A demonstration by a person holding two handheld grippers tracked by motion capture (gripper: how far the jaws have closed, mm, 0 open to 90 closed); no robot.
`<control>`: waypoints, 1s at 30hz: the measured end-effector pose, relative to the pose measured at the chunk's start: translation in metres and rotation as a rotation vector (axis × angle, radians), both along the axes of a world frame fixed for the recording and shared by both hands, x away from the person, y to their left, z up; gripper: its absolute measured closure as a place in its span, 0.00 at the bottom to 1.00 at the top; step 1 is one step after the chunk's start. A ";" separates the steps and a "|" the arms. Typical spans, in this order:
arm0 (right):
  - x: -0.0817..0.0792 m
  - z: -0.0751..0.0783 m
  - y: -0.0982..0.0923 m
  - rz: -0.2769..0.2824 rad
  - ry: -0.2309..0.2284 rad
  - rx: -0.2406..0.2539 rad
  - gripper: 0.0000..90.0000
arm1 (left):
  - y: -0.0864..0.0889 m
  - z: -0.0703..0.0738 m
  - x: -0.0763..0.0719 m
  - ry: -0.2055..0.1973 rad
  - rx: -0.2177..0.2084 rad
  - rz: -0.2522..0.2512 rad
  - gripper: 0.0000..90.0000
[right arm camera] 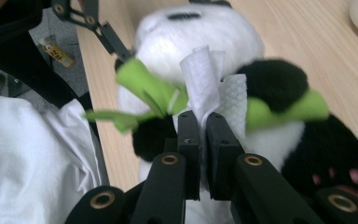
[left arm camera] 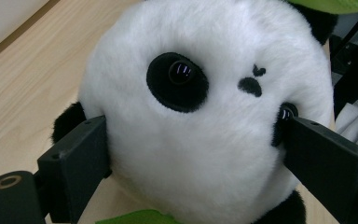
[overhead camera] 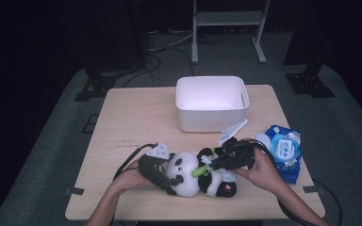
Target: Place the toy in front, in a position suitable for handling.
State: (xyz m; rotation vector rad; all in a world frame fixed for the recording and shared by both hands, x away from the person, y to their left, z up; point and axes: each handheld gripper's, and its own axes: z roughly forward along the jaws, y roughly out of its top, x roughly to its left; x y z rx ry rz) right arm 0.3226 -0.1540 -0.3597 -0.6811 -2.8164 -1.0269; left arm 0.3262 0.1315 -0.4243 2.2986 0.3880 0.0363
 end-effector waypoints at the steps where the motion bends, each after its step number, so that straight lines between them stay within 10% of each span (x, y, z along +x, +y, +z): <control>1: 0.001 0.002 0.003 0.009 -0.006 0.000 0.95 | 0.000 0.000 0.000 0.000 0.000 0.000 0.09; 14: 0.006 0.022 0.041 0.076 -0.057 0.033 0.95 | 0.000 0.000 0.000 0.000 -0.003 0.001 0.09; 30: 0.001 -0.008 -0.018 -0.045 0.002 0.030 0.94 | 0.000 0.000 0.000 0.002 -0.003 0.000 0.09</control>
